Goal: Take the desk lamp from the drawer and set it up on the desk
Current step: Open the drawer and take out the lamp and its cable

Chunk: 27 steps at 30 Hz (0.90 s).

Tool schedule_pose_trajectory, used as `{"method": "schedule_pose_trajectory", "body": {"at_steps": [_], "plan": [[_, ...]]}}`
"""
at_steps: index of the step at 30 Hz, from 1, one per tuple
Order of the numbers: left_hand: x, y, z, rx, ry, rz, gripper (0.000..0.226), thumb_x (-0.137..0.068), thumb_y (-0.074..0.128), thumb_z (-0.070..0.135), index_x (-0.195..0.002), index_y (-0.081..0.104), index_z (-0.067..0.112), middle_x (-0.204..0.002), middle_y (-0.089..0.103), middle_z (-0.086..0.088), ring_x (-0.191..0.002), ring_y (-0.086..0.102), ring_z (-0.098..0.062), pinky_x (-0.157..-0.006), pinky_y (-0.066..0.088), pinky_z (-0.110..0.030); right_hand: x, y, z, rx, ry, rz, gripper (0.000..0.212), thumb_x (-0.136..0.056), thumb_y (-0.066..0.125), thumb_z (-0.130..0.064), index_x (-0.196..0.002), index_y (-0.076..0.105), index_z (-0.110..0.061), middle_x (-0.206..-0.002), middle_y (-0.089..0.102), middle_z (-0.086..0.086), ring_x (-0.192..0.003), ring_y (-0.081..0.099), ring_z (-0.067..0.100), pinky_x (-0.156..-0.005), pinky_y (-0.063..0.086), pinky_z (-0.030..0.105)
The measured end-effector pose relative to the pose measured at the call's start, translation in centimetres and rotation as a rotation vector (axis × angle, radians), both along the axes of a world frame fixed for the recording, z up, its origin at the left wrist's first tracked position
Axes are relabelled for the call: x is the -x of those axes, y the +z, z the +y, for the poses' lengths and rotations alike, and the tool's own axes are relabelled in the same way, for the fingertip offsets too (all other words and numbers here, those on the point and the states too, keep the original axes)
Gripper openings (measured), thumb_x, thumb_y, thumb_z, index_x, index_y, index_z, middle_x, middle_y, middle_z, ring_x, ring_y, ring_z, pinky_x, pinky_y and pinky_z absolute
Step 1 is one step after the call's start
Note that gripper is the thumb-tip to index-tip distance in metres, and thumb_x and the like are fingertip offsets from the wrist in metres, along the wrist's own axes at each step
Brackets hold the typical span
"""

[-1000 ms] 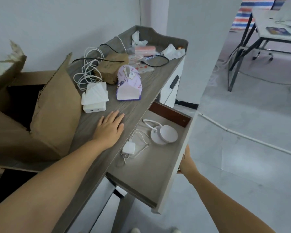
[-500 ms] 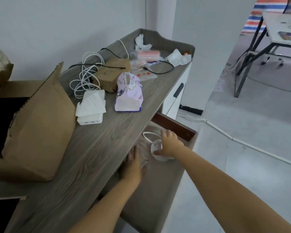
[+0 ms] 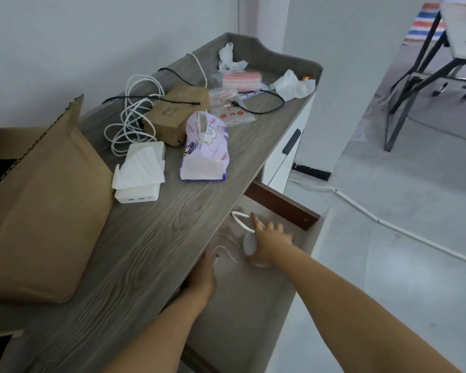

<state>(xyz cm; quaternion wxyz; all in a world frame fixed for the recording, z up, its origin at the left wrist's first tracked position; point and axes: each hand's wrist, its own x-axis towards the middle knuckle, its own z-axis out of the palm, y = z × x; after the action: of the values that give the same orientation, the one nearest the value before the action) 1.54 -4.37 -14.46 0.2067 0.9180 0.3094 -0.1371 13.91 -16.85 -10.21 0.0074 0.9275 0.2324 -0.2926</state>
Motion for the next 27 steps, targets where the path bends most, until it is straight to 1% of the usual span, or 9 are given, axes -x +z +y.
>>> {"method": "schedule_pose_trajectory", "body": {"at_steps": [2, 4, 9, 13, 17, 19, 20, 23, 27], "plan": [[0.2, 0.5, -0.4, -0.101, 0.032, 0.091, 0.067, -0.088, 0.056, 0.011, -0.145, 0.022, 0.011, -0.150, 0.033, -0.013, -0.136, 0.037, -0.031, -0.107, 0.038, -0.037, 0.0, 1.2, -0.4, -0.033, -0.054, 0.002, 0.120, -0.071, 0.068, -0.059, -0.149, -0.020, -0.031, -0.153, 0.024, 0.014, -0.140, 0.022, 0.039, -0.105, 0.031, 0.062], [0.1, 0.6, -0.8, -0.053, 0.062, 0.172, 0.066, -0.084, 0.064, 0.019, -0.141, 0.032, 0.012, -0.145, 0.040, -0.009, -0.131, 0.043, -0.029, -0.102, 0.042, -0.037, 0.2, 2.6, -0.9, -0.080, -0.141, 0.022, 0.124, -0.068, 0.071, -0.061, -0.150, -0.017, -0.030, -0.153, 0.025, 0.014, -0.141, 0.021, 0.040, -0.106, 0.029, 0.061], [0.0, -0.5, -1.7, 0.078, -0.011, 0.257, 0.038, -0.079, 0.058, 0.030, -0.115, 0.058, 0.018, -0.124, 0.062, -0.008, -0.111, 0.059, -0.028, -0.092, 0.051, -0.036, 1.2, 6.2, -2.0, -0.163, -0.170, -0.089, 0.123, -0.067, 0.070, -0.062, -0.150, -0.014, -0.029, -0.145, 0.035, 0.013, -0.134, 0.030, 0.038, -0.103, 0.033, 0.058], [-0.8, 4.8, -4.2, 0.275, -0.025, 0.081, 0.028, -0.073, 0.062, 0.023, -0.097, 0.053, 0.015, -0.103, 0.063, -0.007, -0.096, 0.063, -0.026, -0.076, 0.050, -0.030, 1.9, 9.9, -3.4, -0.467, -0.263, -0.221, 0.114, -0.071, 0.066, -0.058, -0.151, -0.011, -0.030, -0.140, 0.038, 0.011, -0.130, 0.033, 0.034, -0.100, 0.038, 0.051], [-3.1, 12.7, -5.1, 0.420, -0.043, -0.218, 0.025, -0.066, 0.067, 0.021, -0.079, 0.047, 0.017, -0.078, 0.055, -0.002, -0.076, 0.056, -0.023, -0.059, 0.042, -0.030, 1.1, 11.3, -7.6, -1.007, -0.685, -0.140, 0.104, -0.071, 0.075, -0.047, -0.149, 0.009, -0.025, -0.137, 0.046, 0.013, -0.126, 0.046, 0.033, -0.105, 0.041, 0.051], [-4.0, 16.5, -3.9, 0.350, -0.073, -0.352, 0.027, -0.070, 0.069, 0.018, -0.078, 0.043, 0.016, -0.073, 0.050, 0.001, -0.070, 0.049, -0.020, -0.051, 0.033, -0.027, 1.7, 10.7, -10.2, -1.265, -0.954, 0.030, 0.080, -0.078, 0.075, -0.036, -0.139, 0.024, -0.024, -0.132, 0.051, 0.014, -0.115, 0.054, 0.031, -0.096, 0.047, 0.047], [-4.4, 18.1, -3.2, 0.293, -0.090, -0.401, 0.028, -0.071, 0.068, 0.019, -0.080, 0.042, 0.016, -0.073, 0.050, 0.000, -0.068, 0.047, -0.020, -0.050, 0.031, -0.028, 2.3, 10.0, -11.3, -1.286, -1.067, 0.126, 0.075, -0.081, 0.072, -0.036, -0.138, 0.025, -0.024, -0.131, 0.052, 0.013, -0.112, 0.055, 0.031, -0.089, 0.047, 0.045], [-4.7, 20.3, -0.1, 0.082, -0.122, -0.379, 0.030, -0.073, 0.066, 0.022, -0.093, 0.045, 0.016, -0.085, 0.051, -0.003, -0.080, 0.051, -0.024, -0.059, 0.038, -0.030, 4.4, 6.4, -13.0, -1.089, -1.239, 0.324, 0.073, -0.082, 0.068, -0.046, -0.140, 0.028, -0.025, -0.125, 0.053, 0.009, -0.106, 0.053, 0.032, -0.079, 0.043, 0.045], [-3.5, 18.8, 3.4, -0.194, -0.150, -0.151, 0.044, -0.077, 0.065, 0.025, -0.114, 0.046, 0.013, -0.111, 0.054, -0.013, -0.112, 0.047, -0.031, -0.075, 0.044, -0.037, 6.2, 2.9, -13.0, -0.998, -1.366, 0.565, 0.067, -0.079, 0.065, -0.056, -0.127, 0.046, -0.014, -0.101, 0.058, 0.011, -0.084, 0.058, 0.027, -0.074, 0.045, 0.043]]}}
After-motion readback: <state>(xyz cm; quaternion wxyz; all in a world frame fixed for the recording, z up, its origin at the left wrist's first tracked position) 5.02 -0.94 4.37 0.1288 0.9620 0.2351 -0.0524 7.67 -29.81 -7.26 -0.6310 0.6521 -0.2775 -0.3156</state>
